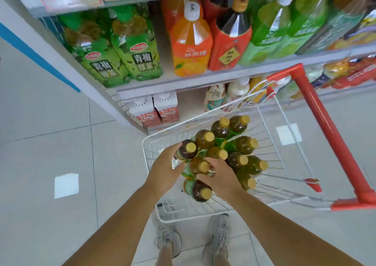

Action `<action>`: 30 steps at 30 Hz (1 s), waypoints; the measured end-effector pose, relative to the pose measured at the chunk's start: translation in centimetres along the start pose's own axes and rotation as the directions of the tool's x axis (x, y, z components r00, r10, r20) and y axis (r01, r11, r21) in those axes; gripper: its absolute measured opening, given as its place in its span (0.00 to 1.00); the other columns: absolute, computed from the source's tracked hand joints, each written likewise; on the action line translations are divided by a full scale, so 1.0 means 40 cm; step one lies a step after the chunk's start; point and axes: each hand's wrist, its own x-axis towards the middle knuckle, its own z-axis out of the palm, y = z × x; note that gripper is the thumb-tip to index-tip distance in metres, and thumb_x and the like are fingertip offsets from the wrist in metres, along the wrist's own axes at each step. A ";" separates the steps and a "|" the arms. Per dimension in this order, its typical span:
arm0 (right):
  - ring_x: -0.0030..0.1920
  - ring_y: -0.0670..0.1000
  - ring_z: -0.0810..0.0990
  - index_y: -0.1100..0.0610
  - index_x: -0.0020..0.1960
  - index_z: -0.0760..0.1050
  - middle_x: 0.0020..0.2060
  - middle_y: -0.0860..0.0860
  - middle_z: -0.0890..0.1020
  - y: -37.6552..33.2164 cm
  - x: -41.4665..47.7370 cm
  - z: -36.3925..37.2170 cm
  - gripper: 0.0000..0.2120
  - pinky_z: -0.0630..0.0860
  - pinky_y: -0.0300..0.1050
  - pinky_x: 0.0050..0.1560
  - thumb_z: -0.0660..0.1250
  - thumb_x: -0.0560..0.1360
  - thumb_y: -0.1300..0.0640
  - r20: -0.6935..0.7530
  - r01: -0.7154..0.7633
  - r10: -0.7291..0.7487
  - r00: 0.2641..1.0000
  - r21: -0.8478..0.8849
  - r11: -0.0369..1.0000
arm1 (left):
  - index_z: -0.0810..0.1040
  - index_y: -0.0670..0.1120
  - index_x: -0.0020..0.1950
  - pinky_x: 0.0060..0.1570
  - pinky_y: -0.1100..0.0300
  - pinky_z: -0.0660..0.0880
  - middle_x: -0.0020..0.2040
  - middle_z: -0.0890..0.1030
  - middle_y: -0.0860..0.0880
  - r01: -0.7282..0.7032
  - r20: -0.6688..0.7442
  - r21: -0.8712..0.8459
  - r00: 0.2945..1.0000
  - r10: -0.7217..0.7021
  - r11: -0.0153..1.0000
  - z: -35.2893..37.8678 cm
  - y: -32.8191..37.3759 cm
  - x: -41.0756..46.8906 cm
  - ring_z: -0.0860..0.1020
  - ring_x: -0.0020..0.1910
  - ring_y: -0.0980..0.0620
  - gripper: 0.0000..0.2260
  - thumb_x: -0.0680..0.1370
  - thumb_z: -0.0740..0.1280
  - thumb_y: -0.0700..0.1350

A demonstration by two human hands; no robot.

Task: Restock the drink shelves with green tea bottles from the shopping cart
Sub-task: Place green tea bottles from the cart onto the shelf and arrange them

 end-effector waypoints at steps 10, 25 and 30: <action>0.54 0.46 0.74 0.48 0.63 0.73 0.59 0.47 0.72 0.030 0.007 0.061 0.16 0.73 0.39 0.54 0.68 0.76 0.50 -0.219 0.078 -0.090 0.972 -0.062 0.995 | 0.62 0.57 0.76 0.70 0.50 0.69 0.70 0.69 0.58 0.029 0.030 -0.142 0.999 -0.025 0.989 0.029 -0.042 -0.002 0.69 0.69 0.56 0.30 0.77 0.71 0.44; 0.59 0.39 0.75 0.49 0.65 0.73 0.59 0.42 0.78 -0.174 -0.115 -0.163 0.19 0.75 0.34 0.57 0.69 0.75 0.58 0.050 0.325 -0.356 0.933 0.304 0.895 | 0.73 0.66 0.58 0.51 0.73 0.72 0.50 0.80 0.68 -0.125 0.034 -0.186 0.990 0.134 0.975 -0.083 0.086 -0.054 0.77 0.51 0.70 0.31 0.64 0.82 0.43; 0.60 0.42 0.73 0.45 0.71 0.65 0.64 0.45 0.74 -0.118 -0.018 -0.111 0.20 0.69 0.27 0.56 0.62 0.80 0.52 -0.030 0.141 -0.138 0.990 0.264 0.954 | 0.79 0.57 0.55 0.51 0.63 0.76 0.47 0.84 0.60 -0.041 -0.216 -0.467 0.974 -0.069 0.883 -0.190 0.070 -0.096 0.82 0.48 0.62 0.25 0.64 0.82 0.40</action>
